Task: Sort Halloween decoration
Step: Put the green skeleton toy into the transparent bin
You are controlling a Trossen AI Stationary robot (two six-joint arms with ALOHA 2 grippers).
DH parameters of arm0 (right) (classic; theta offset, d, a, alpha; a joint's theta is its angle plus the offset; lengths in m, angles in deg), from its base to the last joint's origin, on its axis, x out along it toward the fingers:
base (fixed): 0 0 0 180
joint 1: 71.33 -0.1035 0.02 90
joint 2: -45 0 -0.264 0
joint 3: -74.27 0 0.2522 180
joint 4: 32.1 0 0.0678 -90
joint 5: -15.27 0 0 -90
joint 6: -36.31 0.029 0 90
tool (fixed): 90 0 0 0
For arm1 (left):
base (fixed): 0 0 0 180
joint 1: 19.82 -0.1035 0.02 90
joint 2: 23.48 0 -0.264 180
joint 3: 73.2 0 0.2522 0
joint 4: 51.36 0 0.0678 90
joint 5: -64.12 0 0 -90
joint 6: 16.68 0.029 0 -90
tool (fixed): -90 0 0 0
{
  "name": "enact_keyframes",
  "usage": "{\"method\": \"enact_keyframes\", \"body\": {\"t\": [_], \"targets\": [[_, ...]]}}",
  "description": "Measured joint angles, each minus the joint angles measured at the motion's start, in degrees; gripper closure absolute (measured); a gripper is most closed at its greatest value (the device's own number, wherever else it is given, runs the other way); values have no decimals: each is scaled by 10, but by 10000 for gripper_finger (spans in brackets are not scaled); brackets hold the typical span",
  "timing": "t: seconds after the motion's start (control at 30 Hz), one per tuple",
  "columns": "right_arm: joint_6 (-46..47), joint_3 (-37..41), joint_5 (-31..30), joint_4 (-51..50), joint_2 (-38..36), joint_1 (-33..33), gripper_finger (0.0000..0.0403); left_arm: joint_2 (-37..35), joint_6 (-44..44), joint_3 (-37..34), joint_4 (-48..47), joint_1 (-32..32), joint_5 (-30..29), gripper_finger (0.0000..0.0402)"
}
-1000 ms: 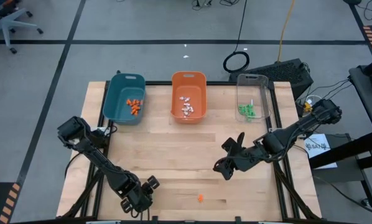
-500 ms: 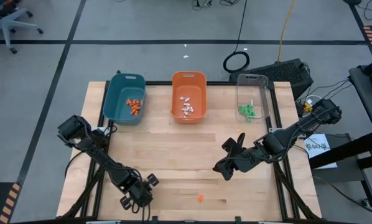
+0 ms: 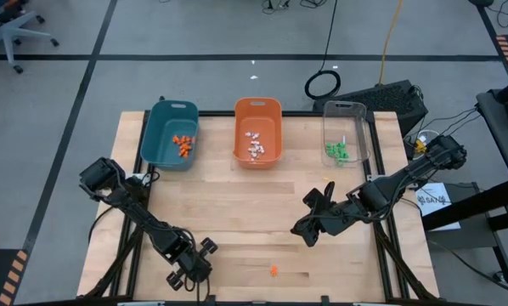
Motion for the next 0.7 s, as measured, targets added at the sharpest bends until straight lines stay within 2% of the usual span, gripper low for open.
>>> {"method": "enact_keyframes", "body": {"t": [0.37,0.57,0.7], "targets": [[-27,0,0,30,0,0,188,-86,-81,0,-7,-40,-25,399],[-154,0,0,112,0,4,188,-171,-129,0,-3,-78,-38,399],[-210,0,0,113,-1,18,188,-222,-146,1,4,-104,-38,400]]}}
